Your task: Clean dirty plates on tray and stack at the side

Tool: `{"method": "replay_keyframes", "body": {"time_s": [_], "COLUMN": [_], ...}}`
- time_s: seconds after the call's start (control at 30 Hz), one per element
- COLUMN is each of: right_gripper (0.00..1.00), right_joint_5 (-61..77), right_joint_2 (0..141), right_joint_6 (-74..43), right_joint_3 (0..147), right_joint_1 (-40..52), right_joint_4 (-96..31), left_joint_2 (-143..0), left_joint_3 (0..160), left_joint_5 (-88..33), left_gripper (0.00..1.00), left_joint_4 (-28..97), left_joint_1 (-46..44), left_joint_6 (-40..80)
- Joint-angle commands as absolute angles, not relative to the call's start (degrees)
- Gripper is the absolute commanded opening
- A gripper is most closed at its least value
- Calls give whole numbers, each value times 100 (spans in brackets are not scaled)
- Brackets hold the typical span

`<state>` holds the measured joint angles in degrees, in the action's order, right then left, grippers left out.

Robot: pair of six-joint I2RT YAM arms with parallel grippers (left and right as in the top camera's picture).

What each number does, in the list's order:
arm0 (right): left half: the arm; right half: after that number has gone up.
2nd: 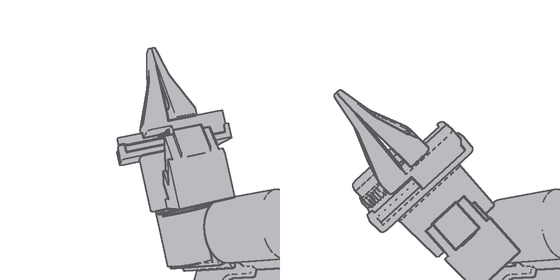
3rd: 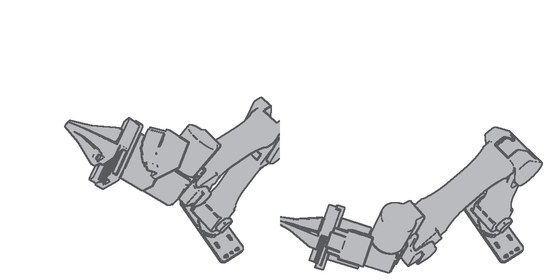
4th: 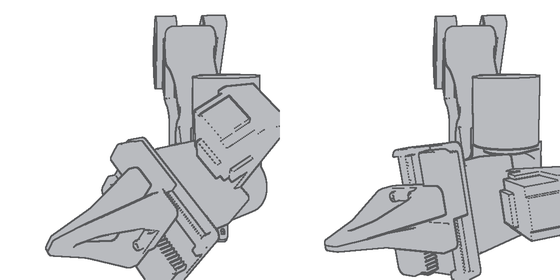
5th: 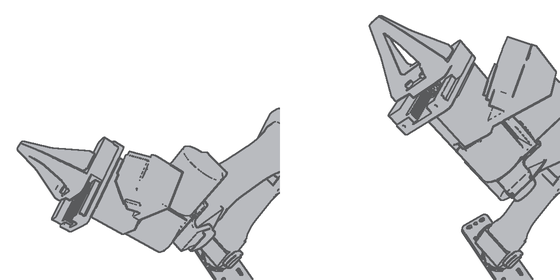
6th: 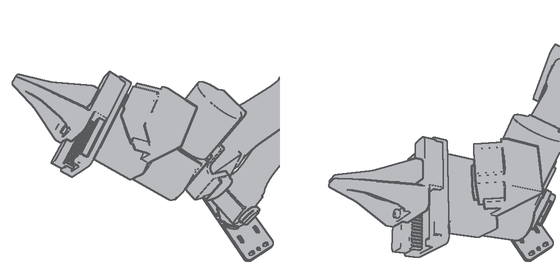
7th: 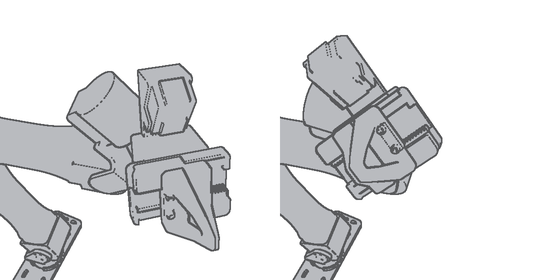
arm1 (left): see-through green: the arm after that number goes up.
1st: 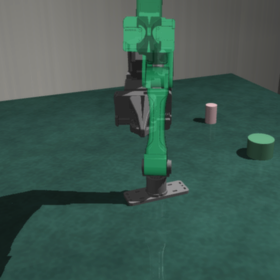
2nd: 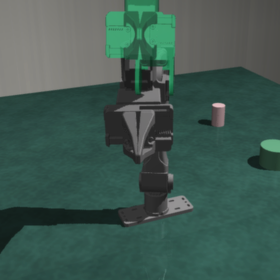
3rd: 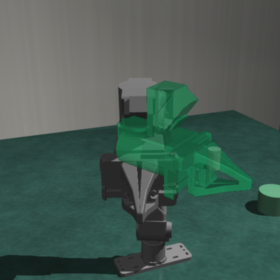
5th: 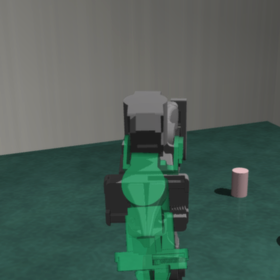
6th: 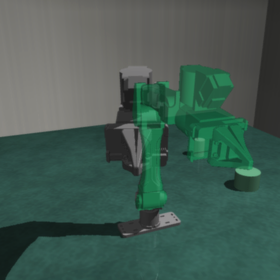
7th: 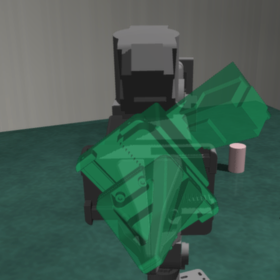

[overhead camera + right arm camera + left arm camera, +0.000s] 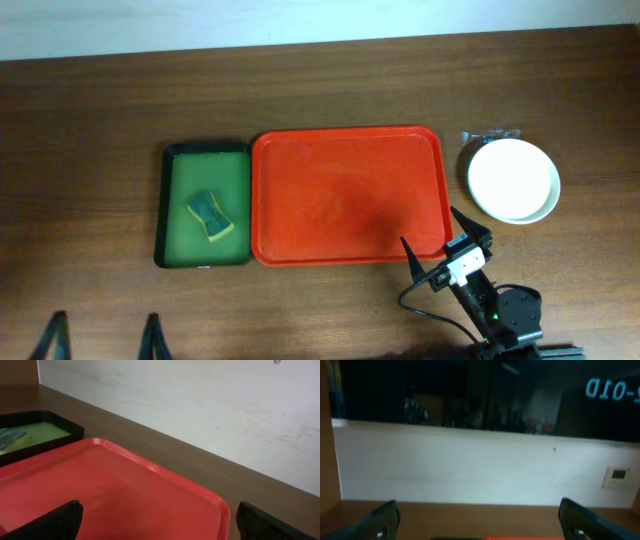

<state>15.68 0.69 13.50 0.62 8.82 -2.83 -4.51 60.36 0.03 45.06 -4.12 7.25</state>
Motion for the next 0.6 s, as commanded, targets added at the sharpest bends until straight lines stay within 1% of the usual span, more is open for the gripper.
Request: {"method": "replay_keyframes", "body": {"time_s": [0.0,0.07,0.1,0.13,0.17,0.2,0.23,0.27,0.33,0.43,0.53,0.57], "right_gripper": [98,98,98,98,98,98,98,98,98,98,98,98], "right_joint_5": [1540,1540,1540,1540,1540,1540,1540,1540,1540,1540,1540,1540], "right_joint_2": [32,32,32,32,32,32,32,32,32,32,32,32], "right_joint_6": [1323,1323,1323,1323,1323,1323,1323,1323,1323,1323,1323,1323], "right_joint_3": [32,32,32,32,32,32,32,32,32,32,32,32], "right_joint_1": [860,860,860,860,860,860,860,860,860,860,860,860], "right_joint_4": [-309,-309,-309,-309,-309,-309,-309,-309,-309,-309,-309,-309], "left_joint_2": [-89,-86,-86,-89,-89,-89,-89,-89,-89,-89,-89,-178], "left_joint_3": [5046,4394,3907,3173,2648,1793,1168,725,126,51,51,54], "left_joint_5": [1,-272,-493,-744,-845,-980,-989,-965,-967,-893,-607,-541], "left_gripper": [99,99,99,99,99,99,99,99,99,99,99,99], "left_joint_4": [3789,2530,1474,-56,-1052,-2392,-3079,-3336,-3376,-1778,340,410], "left_joint_1": [-458,-462,-462,-462,-462,-462,-462,-462,-462,-462,-462,-462], "left_joint_6": [663,676,674,674,676,676,676,674,676,672,672,674]}}
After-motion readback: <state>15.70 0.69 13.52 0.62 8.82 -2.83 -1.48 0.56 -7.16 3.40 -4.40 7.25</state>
